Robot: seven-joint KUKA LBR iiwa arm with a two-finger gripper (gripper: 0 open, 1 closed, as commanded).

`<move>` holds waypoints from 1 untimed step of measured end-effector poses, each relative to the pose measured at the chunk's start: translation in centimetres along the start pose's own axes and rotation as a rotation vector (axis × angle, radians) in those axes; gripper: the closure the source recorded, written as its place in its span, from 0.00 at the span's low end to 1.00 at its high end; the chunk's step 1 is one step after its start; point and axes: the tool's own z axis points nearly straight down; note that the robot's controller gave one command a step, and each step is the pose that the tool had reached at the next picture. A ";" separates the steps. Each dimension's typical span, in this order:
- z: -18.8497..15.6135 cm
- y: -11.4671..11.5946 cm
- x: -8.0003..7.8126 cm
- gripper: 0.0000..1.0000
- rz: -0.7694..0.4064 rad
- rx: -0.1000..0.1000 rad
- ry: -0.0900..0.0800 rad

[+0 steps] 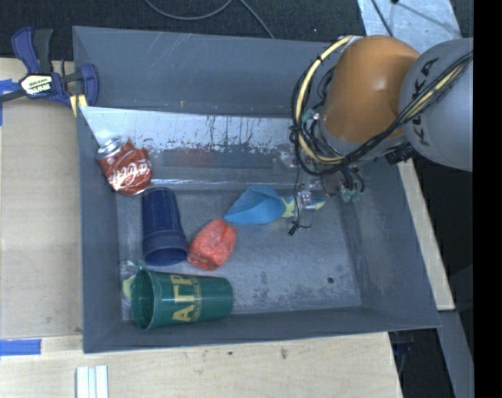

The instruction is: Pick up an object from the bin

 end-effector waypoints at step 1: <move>2.5 -0.1 -0.9 0.00 -0.024 -0.002 -0.002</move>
Offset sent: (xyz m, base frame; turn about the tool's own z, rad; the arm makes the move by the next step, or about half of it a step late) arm -0.0103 -0.0254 -0.0727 0.2732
